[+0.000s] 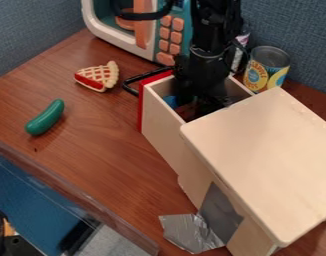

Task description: Take the brown object out of the drawer and put it on the bottom left side of the table

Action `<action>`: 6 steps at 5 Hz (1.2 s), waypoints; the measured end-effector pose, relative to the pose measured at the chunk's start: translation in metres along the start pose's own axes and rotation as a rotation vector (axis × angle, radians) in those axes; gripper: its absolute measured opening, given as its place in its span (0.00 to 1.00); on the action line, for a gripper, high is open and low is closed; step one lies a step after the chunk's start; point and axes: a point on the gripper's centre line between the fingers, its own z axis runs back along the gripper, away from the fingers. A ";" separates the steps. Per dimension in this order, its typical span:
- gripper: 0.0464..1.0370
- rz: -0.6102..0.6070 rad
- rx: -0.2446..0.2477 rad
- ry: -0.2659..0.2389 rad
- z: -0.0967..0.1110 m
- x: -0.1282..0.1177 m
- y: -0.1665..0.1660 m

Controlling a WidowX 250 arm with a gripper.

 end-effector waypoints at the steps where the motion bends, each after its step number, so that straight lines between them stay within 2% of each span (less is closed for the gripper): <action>1: 0.53 -0.006 -0.011 -0.013 0.008 -0.001 0.001; 2: 0.53 -0.013 -0.035 -0.045 0.021 0.000 0.002; 3: 0.53 -0.022 -0.055 -0.115 0.051 0.006 0.007; 4: 0.53 0.017 -0.072 -0.153 0.071 -0.001 0.023; 5: 0.53 0.085 -0.059 -0.192 0.087 -0.019 0.057; 6: 0.53 0.198 -0.026 -0.183 0.083 -0.048 0.100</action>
